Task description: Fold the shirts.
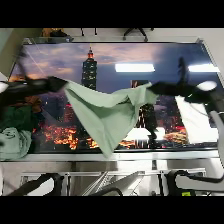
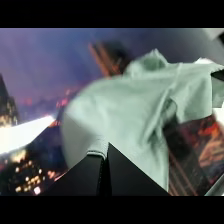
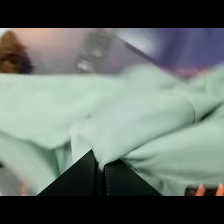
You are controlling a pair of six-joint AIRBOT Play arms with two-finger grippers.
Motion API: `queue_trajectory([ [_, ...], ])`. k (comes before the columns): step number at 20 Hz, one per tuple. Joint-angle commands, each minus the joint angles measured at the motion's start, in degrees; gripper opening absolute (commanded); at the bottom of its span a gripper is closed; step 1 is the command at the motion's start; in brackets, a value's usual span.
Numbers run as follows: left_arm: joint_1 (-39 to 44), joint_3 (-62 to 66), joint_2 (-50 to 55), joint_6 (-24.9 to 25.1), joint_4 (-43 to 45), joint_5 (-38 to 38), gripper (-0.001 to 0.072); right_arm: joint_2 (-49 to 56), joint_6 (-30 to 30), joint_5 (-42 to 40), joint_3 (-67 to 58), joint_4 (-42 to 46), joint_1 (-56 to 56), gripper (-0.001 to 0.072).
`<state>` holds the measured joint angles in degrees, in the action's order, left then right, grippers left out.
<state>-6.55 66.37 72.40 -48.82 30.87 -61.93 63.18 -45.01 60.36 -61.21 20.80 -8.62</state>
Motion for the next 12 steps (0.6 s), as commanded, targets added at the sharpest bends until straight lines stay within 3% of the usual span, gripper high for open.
queue_trajectory([
  [1,5.1,2.0,18.8,2.3,3.0,6.6,0.0012,10.4,8.4,-8.8,6.5,-3.7,0.2,0.0024],
  [4,5.0,17.6,31.4,0.1,2.1,0.7,0.0011,16.4,15.3,-9.6,1.2,-12.3,0.2,0.0025],
  [8,5.1,33.7,38.3,-6.4,2.1,-1.2,0.0023,18.7,16.2,-12.2,-7.3,-13.1,0.1,0.0026],
  [9,4.9,36.0,38.9,-7.9,2.1,-2.5,0.0298,18.7,16.2,-12.4,-8.4,-13.1,0.1,0.0045],
  [10,4.7,37.7,38.9,-9.9,2.2,-4.1,0.0638,18.6,16.2,-12.4,-9.0,-13.1,0.0,0.0157],
  [11,4.7,39.4,38.9,-11.2,2.3,-6.7,0.0668,18.6,16.2,-12.3,-9.2,-13.1,0.0,0.0255],
  [12,4.2,41.1,38.9,-13.5,3.3,-10.2,0.0668,18.6,16.2,-12.0,-9.2,-12.6,0.0,0.0263],
])
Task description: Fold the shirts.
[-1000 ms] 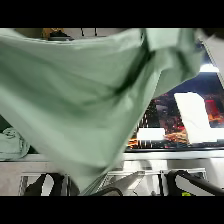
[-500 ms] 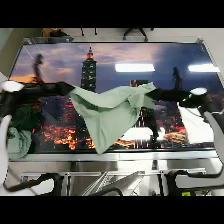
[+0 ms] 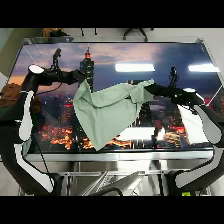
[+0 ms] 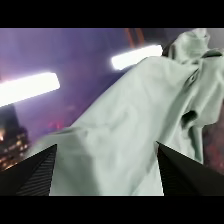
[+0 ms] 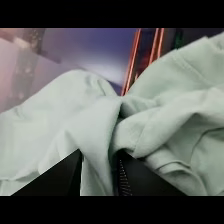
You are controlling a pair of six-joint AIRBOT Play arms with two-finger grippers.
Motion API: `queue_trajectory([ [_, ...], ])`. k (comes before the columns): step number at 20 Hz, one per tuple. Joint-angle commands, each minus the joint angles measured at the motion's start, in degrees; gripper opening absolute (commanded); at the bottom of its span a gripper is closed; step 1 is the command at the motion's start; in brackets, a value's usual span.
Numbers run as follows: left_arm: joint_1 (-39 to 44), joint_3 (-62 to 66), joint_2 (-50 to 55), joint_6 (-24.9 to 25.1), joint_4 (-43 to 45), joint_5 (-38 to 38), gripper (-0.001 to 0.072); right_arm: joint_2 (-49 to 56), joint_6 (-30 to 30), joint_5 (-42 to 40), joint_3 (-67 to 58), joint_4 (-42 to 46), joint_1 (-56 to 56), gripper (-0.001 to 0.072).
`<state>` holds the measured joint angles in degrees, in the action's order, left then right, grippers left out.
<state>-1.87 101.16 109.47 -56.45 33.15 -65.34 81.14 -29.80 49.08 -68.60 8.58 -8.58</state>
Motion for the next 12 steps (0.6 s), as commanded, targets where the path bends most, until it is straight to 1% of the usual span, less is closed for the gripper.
queue_trajectory([
  [1,-0.7,7.9,1.7,-8.7,2.6,-11.0,0.0667,0.6,0.9,-0.1,-1.8,1.5,-0.2,0.0271],
  [2,-1.1,8.8,1.4,-11.6,4.5,-14.9,0.0667,0.5,-0.2,1.5,-1.8,3.6,-0.8,0.0381],
  [3,-1.2,8.5,0.5,-13.8,6.1,-18.3,0.0667,0.4,-2.4,3.9,-1.8,5.6,-1.7,0.0462],
  [4,-1.2,6.8,-0.9,-15.4,8.5,-21.2,0.0667,0.1,-5.1,7.4,-1.8,7.9,-3.1,0.0471],
  [6,-0.5,-1.5,-5.8,-18.3,14.4,-23.4,0.0666,-0.6,-8.8,14.6,-1.8,11.5,-6.0,0.047],
  [8,0.8,-14.1,-12.2,-19.6,19.0,-22.1,0.0666,-1.2,-10.4,20.0,-1.8,13.6,-8.7,0.047],
  [10,2.4,-28.5,-19.1,-19.7,19.6,-19.1,0.0666,-1.3,-10.8,23.3,-1.8,13.3,-10.9,0.0463],
  [12,4.3,-42.5,-25.2,-20.1,19.3,-15.5,0.0666,-1.3,-10.7,24.4,-1.8,13.5,-11.6,0.0462],
])
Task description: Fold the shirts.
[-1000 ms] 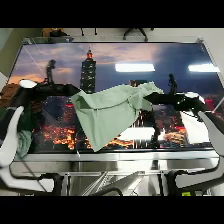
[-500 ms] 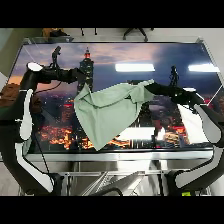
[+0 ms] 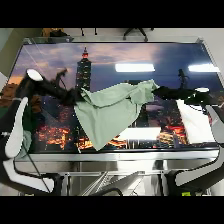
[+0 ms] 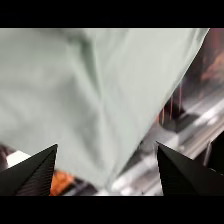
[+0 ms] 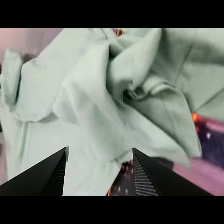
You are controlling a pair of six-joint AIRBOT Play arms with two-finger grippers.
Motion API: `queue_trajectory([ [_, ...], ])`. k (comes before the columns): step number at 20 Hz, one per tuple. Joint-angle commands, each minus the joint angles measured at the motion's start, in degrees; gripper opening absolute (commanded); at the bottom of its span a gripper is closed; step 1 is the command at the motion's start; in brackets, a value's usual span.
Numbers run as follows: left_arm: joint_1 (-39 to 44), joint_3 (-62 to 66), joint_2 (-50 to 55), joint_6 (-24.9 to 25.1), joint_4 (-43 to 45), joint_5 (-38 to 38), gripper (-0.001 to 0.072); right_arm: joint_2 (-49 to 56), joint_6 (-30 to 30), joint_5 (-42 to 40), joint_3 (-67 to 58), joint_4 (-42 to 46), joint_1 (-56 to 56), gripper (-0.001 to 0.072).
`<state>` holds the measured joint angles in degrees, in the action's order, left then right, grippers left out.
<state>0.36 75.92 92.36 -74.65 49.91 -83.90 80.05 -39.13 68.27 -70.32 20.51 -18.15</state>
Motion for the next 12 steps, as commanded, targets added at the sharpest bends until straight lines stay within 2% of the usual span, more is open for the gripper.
queue_trajectory([
  [1,3.1,-22.3,-10.1,-2.0,2.5,5.0,0.0666,-0.2,-1.4,5.1,-0.1,1.6,-2.0,0.0462],
  [3,5.9,-32.0,-14.1,-2.3,2.4,10.8,0.0654,-0.2,-1.2,4.2,-0.1,1.5,-1.3,0.0462],
  [6,11.0,-39.7,-17.2,-2.9,0.4,19.9,0.0649,-0.2,-1.2,0.4,-0.1,1.6,-0.3,0.0462],
  [9,16.6,-42.3,-16.1,-1.2,-6.7,28.3,0.0649,0.0,-3.4,-5.3,-0.1,1.6,0.0,0.0462],
  [12,20.4,-41.4,-12.9,0.1,-9.5,32.9,0.0647,0.2,-4.6,-11.4,-0.1,1.9,0.0,0.0462],
])
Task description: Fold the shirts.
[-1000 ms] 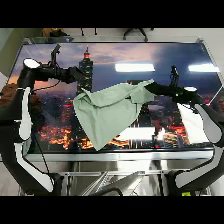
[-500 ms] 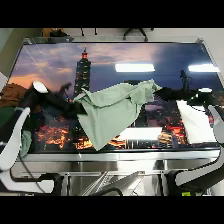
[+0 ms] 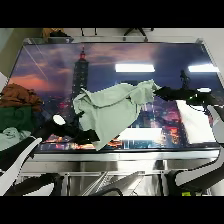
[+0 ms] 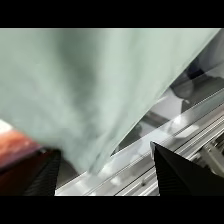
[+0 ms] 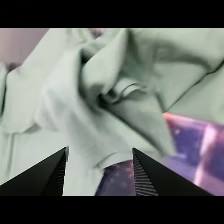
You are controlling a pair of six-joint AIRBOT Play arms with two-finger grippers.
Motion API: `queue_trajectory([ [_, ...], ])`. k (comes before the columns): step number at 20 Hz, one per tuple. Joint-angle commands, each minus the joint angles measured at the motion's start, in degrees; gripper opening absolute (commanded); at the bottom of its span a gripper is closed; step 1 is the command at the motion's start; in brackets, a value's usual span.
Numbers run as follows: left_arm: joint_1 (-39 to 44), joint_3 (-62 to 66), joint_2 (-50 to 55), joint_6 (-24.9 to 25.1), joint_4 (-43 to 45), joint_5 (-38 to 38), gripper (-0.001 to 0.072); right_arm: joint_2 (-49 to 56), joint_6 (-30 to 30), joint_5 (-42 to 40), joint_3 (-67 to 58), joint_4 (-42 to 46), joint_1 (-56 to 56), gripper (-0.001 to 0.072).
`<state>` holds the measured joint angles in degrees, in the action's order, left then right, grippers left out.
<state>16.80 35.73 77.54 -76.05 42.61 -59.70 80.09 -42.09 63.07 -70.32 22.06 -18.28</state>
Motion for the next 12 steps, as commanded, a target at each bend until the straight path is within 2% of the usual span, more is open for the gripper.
queue_trajectory([
  [1,4.6,-0.3,2.9,1.5,-1.6,8.7,0.0568,0.2,-2.3,-8.3,-0.1,1.1,0.2,0.0461],
  [2,4.8,0.6,3.7,2.4,-1.6,8.3,0.0301,0.2,-2.8,-10.5,-0.1,2.4,0.1,0.0462],
  [3,4.7,1.7,4.4,3.6,-1.6,7.4,0.0106,0.2,-4.3,-12.6,-0.1,4.4,0.0,0.0462],
  [4,4.3,2.9,5.0,4.6,-1.6,6.4,0.0032,0.2,-6.1,-14.0,-0.1,6.2,-0.2,0.0461],
  [6,2.6,4.9,5.4,5.3,-0.4,3.8,0.0013,0.4,-9.1,-15.3,-0.1,9.0,-0.6,0.0462],
  [8,-1.0,6.2,4.7,4.9,4.1,2.2,0.0012,1.2,-9.2,-15.3,-0.1,9.2,-0.8,0.0462],
  [12,-12.1,6.3,1.3,5.9,4.0,2.2,0.0013,4.2,-9.0,-12.5,-0.1,7.3,0.6,0.0462],
])
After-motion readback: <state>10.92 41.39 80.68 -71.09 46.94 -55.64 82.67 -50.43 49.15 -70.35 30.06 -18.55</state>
